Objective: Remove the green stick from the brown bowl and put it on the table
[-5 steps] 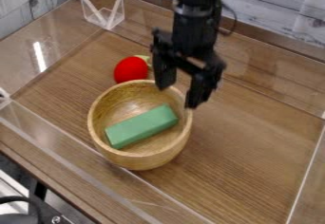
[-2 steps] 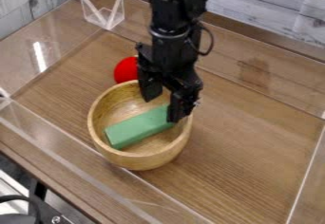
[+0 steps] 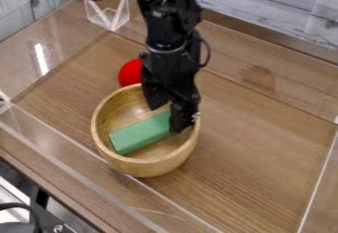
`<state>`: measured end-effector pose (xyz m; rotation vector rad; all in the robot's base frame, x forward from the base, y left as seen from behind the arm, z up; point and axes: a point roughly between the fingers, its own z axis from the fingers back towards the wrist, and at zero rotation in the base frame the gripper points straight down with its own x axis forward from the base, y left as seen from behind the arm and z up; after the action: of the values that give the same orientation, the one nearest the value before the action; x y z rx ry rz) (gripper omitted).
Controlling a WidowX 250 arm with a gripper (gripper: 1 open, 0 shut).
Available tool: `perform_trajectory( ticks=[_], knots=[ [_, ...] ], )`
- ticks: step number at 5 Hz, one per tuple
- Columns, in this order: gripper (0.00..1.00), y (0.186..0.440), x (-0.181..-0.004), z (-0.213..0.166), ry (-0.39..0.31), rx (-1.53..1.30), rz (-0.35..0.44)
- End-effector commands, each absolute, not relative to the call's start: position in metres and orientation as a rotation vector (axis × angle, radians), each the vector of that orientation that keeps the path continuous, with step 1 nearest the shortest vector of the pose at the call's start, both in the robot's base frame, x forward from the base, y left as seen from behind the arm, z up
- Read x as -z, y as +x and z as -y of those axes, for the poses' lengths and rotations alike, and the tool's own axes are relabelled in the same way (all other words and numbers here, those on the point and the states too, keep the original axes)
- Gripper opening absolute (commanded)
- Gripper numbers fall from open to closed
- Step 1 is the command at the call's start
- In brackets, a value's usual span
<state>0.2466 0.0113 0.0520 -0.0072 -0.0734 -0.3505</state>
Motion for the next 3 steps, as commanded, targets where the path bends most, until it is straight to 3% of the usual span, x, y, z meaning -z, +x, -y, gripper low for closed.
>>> perform_trajectory(
  ticks=[1, 3],
  knots=[
    [1.0, 0.258, -0.046, -0.019, 0.0, 0.377, 0.125],
    [1.0, 0.252, -0.03, -0.003, 0.015, 0.23, 0.147]
  ],
)
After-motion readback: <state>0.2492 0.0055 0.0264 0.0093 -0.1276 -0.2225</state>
